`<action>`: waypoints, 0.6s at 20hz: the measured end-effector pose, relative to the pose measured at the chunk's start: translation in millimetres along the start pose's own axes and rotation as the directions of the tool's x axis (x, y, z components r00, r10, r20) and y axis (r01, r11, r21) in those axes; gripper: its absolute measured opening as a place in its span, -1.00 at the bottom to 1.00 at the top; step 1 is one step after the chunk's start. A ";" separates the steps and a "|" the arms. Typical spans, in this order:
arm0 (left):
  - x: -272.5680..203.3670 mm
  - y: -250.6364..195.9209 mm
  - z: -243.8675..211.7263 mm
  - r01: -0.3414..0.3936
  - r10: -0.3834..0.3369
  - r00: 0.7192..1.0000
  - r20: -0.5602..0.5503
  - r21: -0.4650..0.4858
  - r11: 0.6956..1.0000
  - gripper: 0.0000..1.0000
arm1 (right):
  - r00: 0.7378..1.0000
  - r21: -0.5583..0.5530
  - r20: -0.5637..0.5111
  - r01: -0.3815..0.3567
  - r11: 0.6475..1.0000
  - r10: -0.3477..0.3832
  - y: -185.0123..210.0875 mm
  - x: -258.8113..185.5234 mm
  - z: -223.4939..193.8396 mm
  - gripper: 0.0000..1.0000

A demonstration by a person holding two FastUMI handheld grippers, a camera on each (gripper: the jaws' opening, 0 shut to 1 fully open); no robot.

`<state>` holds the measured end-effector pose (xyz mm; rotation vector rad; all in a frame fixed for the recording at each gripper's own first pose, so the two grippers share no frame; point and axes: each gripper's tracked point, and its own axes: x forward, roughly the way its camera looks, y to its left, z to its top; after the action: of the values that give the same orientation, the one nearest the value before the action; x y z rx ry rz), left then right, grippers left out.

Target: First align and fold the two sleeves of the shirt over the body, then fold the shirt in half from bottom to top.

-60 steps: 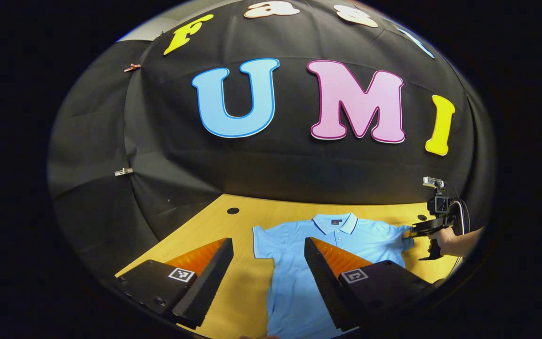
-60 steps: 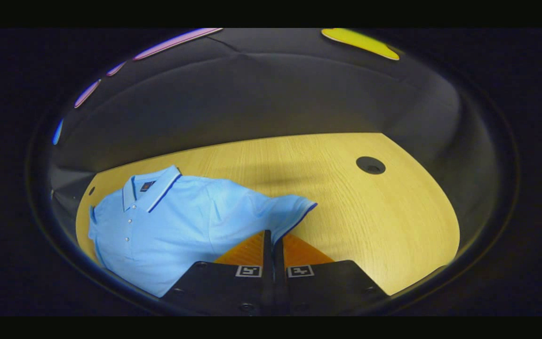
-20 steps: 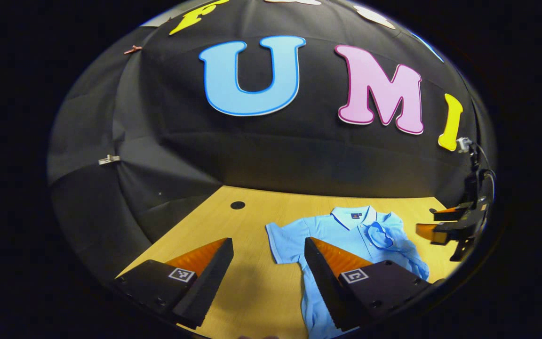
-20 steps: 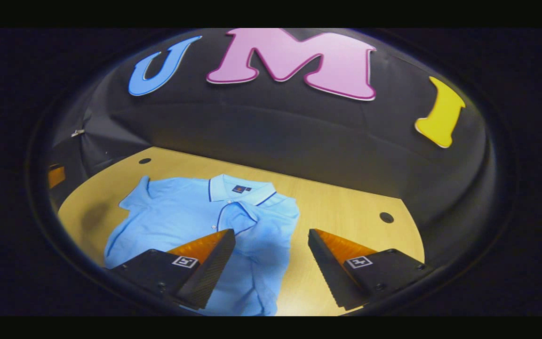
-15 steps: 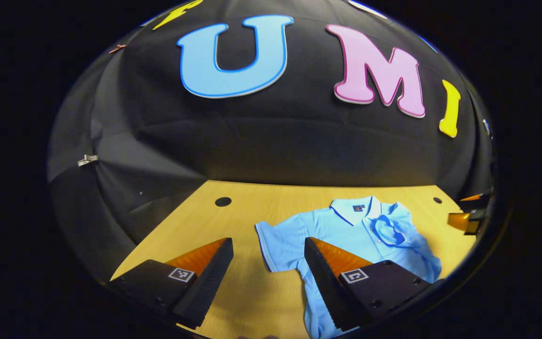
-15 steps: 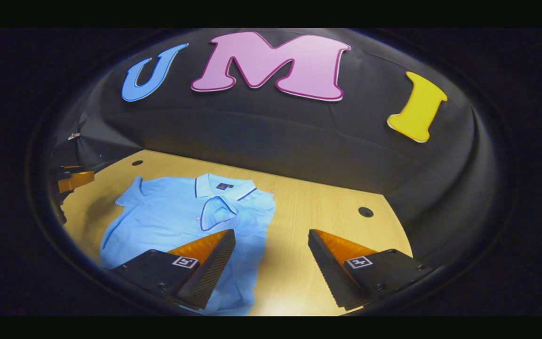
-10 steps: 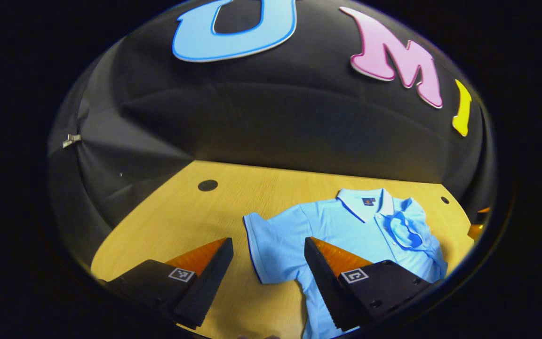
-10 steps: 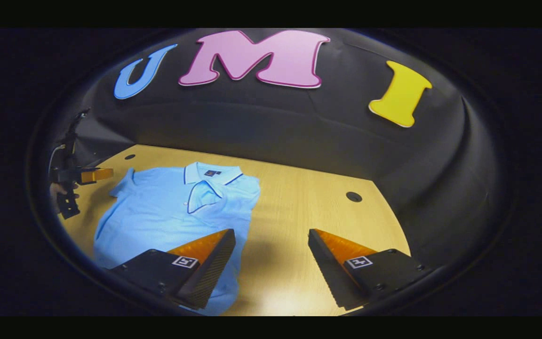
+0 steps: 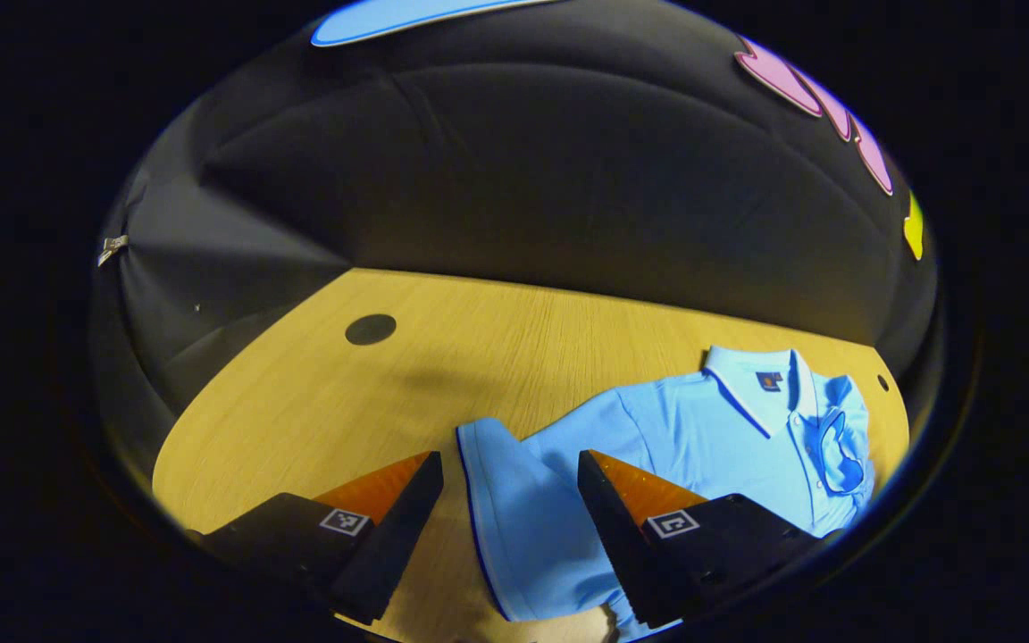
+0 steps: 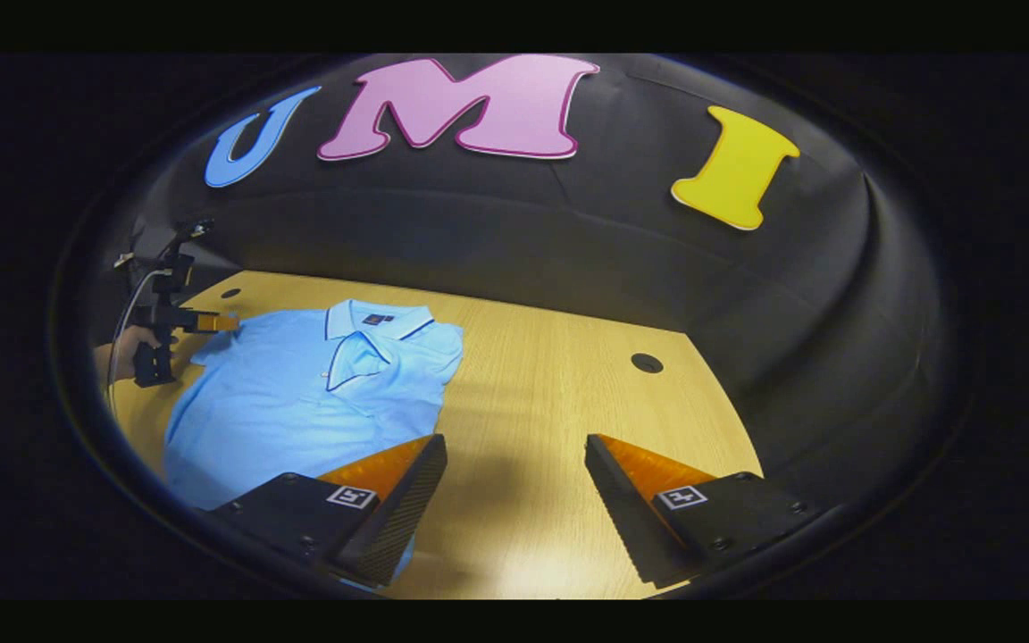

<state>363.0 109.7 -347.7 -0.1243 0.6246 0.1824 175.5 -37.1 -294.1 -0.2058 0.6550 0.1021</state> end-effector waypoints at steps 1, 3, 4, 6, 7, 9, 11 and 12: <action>0.7 2.2 -2.4 -0.024 0.025 1.000 -0.012 0.026 0.999 0.94 | 1.000 0.010 -0.003 -0.003 1.000 0.004 1.1 0.4 -0.4 0.99; 6.1 -5.2 0.1 -0.003 0.003 1.000 -0.001 0.031 0.999 0.82 | 1.000 0.027 -0.012 -0.013 1.000 0.013 3.7 1.5 -3.2 0.94; 4.9 -6.1 0.6 0.002 -0.002 1.000 0.000 0.044 0.999 0.67 | 1.000 0.032 -0.014 -0.016 0.999 0.017 4.8 2.8 -4.4 0.95; 6.0 -16.9 0.6 0.036 -0.035 0.999 -0.004 0.058 0.998 0.25 | 1.000 0.039 -0.015 -0.019 0.999 0.020 6.0 2.2 -7.3 0.95; 6.8 -22.0 1.3 0.044 -0.044 0.999 -0.001 0.064 0.997 -0.14 | 1.000 0.043 -0.018 -0.021 0.999 0.021 5.8 2.7 -10.1 0.95; 6.5 -26.6 2.4 0.035 -0.035 0.999 0.007 0.068 0.997 -0.72 | 0.999 0.058 -0.029 -0.029 0.998 0.030 6.4 1.5 -16.2 0.95; 3.9 -26.3 3.5 0.021 -0.021 1.000 0.005 0.079 0.997 -0.82 | 0.999 0.073 -0.029 -0.032 0.997 0.034 6.4 0.5 -16.1 0.95; 1.7 -24.8 4.1 0.004 -0.004 1.000 0.004 0.094 0.996 -0.86 | 0.999 0.076 -0.022 -0.031 0.997 0.033 4.8 0.4 -15.6 0.95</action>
<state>371.8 86.4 -343.9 -0.0348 0.6276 0.1490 165.8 -35.9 -307.2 -0.1240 0.6837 0.1054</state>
